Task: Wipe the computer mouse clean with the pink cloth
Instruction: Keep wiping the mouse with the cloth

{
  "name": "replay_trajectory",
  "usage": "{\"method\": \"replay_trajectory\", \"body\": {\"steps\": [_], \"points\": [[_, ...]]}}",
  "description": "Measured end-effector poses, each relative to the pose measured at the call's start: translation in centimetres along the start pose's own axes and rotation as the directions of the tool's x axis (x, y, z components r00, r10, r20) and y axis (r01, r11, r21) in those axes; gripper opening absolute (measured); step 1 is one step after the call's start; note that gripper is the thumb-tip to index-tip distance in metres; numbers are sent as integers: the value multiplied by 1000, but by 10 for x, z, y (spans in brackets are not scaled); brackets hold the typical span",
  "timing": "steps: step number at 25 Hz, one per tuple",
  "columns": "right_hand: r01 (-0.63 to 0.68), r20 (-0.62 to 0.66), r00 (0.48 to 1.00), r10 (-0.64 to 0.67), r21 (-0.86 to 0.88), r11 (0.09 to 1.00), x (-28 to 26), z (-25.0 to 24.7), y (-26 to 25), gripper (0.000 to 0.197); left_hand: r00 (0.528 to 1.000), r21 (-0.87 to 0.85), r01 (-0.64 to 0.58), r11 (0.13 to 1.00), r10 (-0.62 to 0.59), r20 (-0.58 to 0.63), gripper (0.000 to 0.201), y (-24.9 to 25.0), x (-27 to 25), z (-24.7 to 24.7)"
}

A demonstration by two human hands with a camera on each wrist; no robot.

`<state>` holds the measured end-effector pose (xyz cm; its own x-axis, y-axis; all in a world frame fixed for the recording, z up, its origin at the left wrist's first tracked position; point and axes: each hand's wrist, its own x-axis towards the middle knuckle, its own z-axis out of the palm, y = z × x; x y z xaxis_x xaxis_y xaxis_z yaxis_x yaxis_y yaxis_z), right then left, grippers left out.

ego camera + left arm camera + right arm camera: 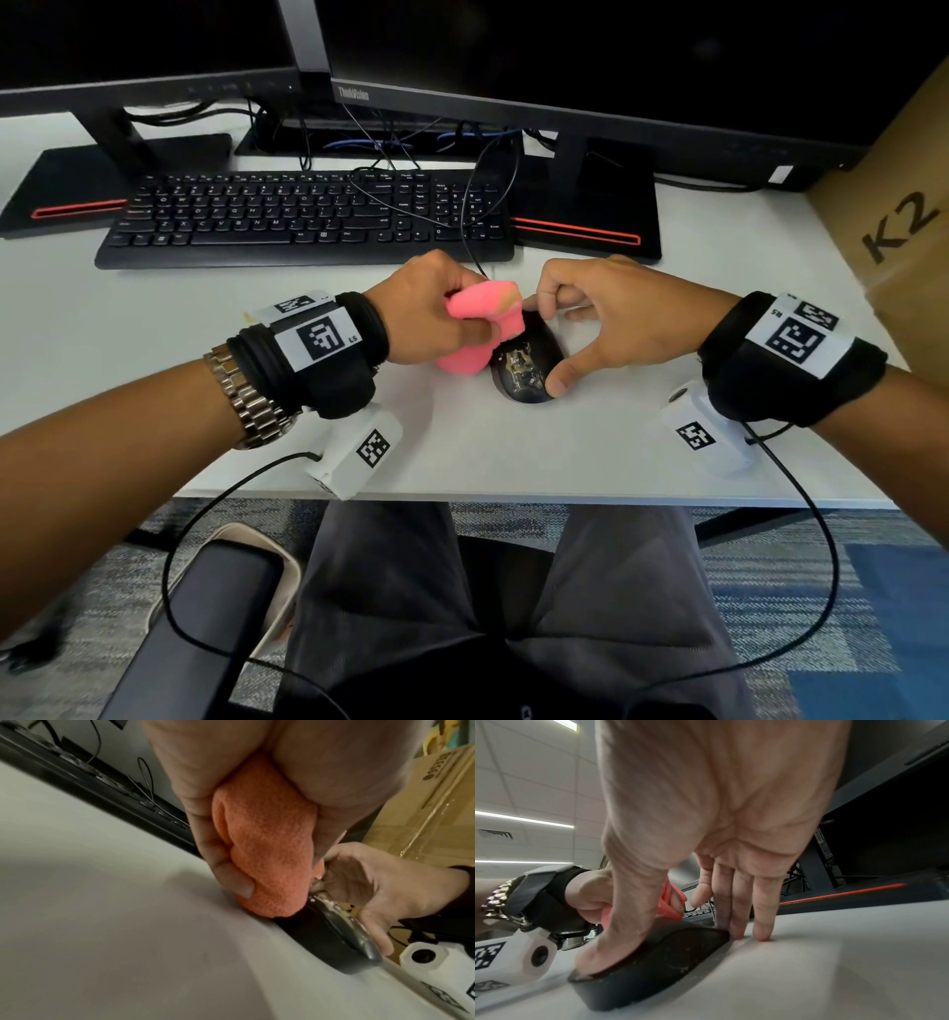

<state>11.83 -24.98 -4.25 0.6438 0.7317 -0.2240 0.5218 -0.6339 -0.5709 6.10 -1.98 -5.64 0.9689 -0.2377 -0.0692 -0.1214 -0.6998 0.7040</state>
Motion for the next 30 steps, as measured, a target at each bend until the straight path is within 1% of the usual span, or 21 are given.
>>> {"method": "replay_trajectory", "body": {"steps": [2,4,6,10,17,19,20,22,23,25,26,28,30], "points": [[-7,2,1000,7,-14,1000,0,0,-1,67,999,38,-47,998,47,3,16,2,0,2],[-4,-1,1000,4,-23,1000,0,0,-1,68,994,95,-105,990,106,-4,4,5,0,4],[1,-1,1000,-1,-20,1000,1,0,0,67,989,146,-143,979,146,-11,10,9,-3,6],[3,3,1000,-3,-8,1000,1,0,1,65,981,171,-194,966,194,17,20,17,-10,6],[13,4,1000,-13,6,1000,2,0,1,65,959,179,-280,943,267,93,22,25,-19,11],[8,6,1000,-8,-1,1000,1,0,0,65,965,143,-260,955,253,64,22,23,-21,9],[1,5,1000,-1,-6,1000,1,0,0,64,972,115,-237,965,236,19,21,20,-21,7],[-9,9,1000,10,-15,1000,0,0,0,62,983,66,-159,985,164,-80,24,11,-18,3],[-7,11,1000,7,-18,1000,0,0,-1,61,987,60,-116,991,122,-106,27,7,-15,2],[3,5,1000,-3,-18,1000,0,0,-2,60,992,63,-54,997,61,-114,28,1,-12,3],[5,2,1000,-5,-17,1000,0,0,-1,60,993,62,-45,997,51,-106,27,1,-11,5],[1,2,1000,-1,-10,1000,0,0,0,61,995,38,-54,998,57,-83,24,6,-12,11],[-1,1,1000,1,1,1000,1,0,2,64,994,19,-88,996,89,-65,25,12,-15,14]]}}
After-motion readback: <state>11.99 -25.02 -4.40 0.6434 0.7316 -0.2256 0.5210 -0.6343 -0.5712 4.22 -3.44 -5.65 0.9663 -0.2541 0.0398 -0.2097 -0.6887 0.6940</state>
